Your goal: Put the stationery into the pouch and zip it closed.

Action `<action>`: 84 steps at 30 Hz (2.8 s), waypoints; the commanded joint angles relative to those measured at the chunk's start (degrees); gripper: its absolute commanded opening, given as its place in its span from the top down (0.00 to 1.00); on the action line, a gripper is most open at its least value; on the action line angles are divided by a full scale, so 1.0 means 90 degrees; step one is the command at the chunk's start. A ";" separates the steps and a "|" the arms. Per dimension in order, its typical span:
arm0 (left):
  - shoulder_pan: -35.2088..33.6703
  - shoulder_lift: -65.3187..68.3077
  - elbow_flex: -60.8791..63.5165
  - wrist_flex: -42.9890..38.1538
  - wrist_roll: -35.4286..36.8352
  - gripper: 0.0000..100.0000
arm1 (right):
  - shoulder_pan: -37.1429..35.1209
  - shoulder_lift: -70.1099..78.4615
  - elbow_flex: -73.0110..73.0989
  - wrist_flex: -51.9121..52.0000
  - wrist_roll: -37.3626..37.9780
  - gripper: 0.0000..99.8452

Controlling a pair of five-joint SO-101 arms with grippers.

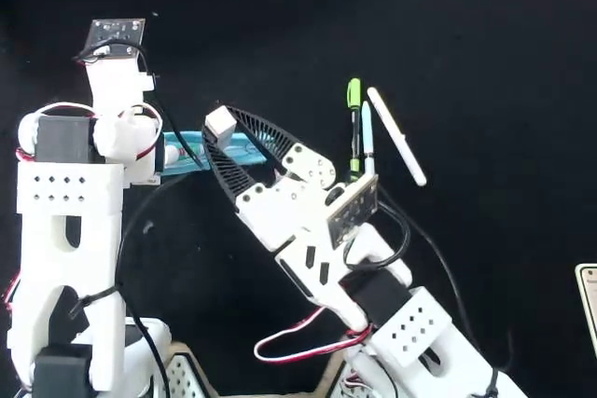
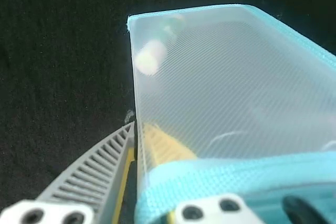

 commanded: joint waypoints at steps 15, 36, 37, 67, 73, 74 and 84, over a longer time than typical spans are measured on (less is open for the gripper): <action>0.0103 0.0020 0.0024 0.0000 0.0020 0.97 | -0.0234 -0.0044 -0.0063 0.0537 -0.0010 0.99; 0.0103 -0.0020 0.0024 0.0020 0.0020 0.97 | -0.0039 0.1451 -0.1079 0.0713 -0.0010 0.88; 0.0103 -0.0020 0.0024 0.0020 0.0020 0.97 | -0.0039 0.1402 -0.1197 0.0908 -0.0010 0.88; 0.0103 0.0020 0.0024 0.0020 0.0010 0.97 | 0.0889 0.0874 -0.3648 0.4864 0.0723 0.87; 0.0103 0.0020 0.0024 0.0020 0.0010 0.97 | 0.2960 0.0757 -0.4586 0.6769 0.0733 0.86; 0.0103 0.0020 0.0024 0.0020 0.0010 0.97 | 0.3282 0.0757 -0.4567 0.6857 0.0733 0.86; 0.0103 0.0020 0.0024 0.0020 0.0010 0.97 | 0.4640 0.2857 -0.4205 0.7297 0.0733 0.86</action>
